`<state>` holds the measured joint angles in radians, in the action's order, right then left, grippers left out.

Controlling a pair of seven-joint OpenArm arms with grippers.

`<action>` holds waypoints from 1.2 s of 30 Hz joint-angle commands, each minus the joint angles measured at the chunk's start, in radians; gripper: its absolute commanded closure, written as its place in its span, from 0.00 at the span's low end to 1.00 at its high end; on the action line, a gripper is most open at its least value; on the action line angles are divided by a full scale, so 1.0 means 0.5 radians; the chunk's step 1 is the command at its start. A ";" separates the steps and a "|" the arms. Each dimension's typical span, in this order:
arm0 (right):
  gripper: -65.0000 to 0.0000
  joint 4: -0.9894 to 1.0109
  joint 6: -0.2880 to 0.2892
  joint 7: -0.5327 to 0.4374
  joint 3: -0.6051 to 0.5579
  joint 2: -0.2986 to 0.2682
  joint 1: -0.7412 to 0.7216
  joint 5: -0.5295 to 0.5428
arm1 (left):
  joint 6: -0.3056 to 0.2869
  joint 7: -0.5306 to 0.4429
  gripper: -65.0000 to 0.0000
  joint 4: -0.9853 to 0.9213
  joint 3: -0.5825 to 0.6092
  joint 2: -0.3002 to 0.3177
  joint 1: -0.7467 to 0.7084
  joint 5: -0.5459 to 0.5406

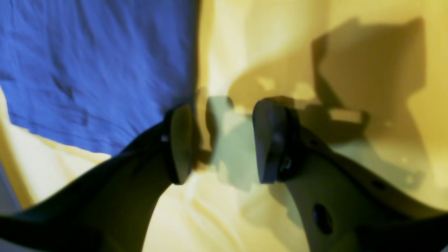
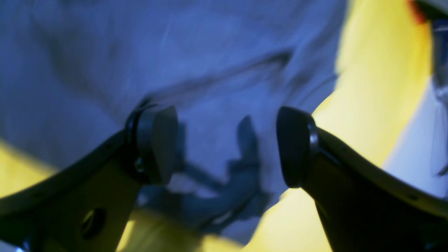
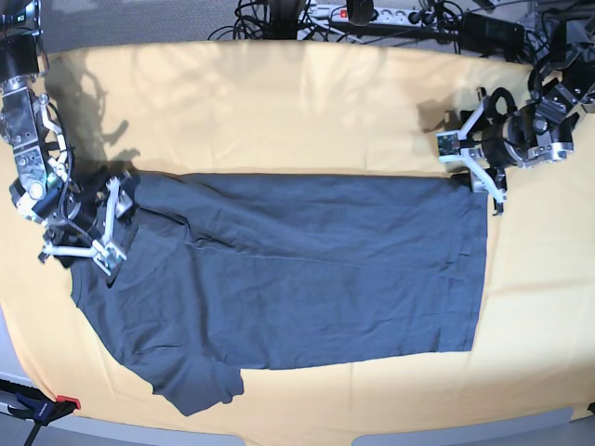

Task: Fold the T-shirt properly
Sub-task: 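Lower the held shoulder edge onto the shirt body, folding it over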

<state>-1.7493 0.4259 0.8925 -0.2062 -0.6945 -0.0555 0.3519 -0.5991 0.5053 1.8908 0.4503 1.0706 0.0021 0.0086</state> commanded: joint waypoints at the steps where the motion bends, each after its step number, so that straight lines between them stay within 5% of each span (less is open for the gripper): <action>1: 0.31 -0.056 0.005 -0.013 0.023 -0.054 0.002 0.039 | -0.016 0.010 0.53 0.018 -0.025 0.063 -0.008 0.019; 4: 0.31 -0.089 0.008 -0.050 0.023 -0.075 0.129 0.075 | -0.020 -0.013 0.51 0.014 -0.025 0.091 -0.060 0.094; 12: 0.31 -0.089 -0.043 -0.184 0.023 -0.069 0.389 0.061 | 0.491 -0.324 0.51 -0.130 -0.025 0.047 -0.078 0.534; 19: 0.31 -0.089 -0.092 -0.185 0.023 -0.069 0.500 -0.022 | 0.565 -0.597 0.51 -0.291 -0.025 0.041 -0.063 0.741; 22: 0.31 -0.089 -0.127 -0.184 0.023 -0.068 0.498 -0.040 | 0.704 -0.591 0.51 -0.317 -0.026 0.011 -0.049 0.814; 28: 0.31 -0.089 -0.152 -0.184 0.023 -0.069 0.499 -0.131 | 0.714 -0.592 0.52 -0.322 -0.025 -0.073 0.082 0.737; 30: 0.31 -0.089 -0.247 -0.185 0.023 -0.069 0.498 -0.287 | 0.714 -0.592 0.57 -0.322 -0.025 -0.087 0.111 0.681; 32: 0.31 -0.089 -0.274 -0.183 0.023 -0.069 0.499 -0.391 | 0.714 -0.591 0.76 -0.322 -0.025 -0.088 0.124 0.629; 34: 0.31 -0.089 -0.190 -0.169 0.023 -0.069 0.499 -0.401 | 0.714 -0.591 0.98 -0.322 -0.025 -0.085 0.124 0.623; 36: 0.31 -0.089 -0.041 -0.133 0.023 -0.069 0.513 -0.393 | 0.713 -0.590 1.00 -0.322 -0.025 -0.085 0.124 0.623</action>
<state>-1.7924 0.3927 0.7815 -0.1982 -0.7120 0.1967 0.1638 -0.2615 0.2161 1.7195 0.4488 1.0054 0.0471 0.3210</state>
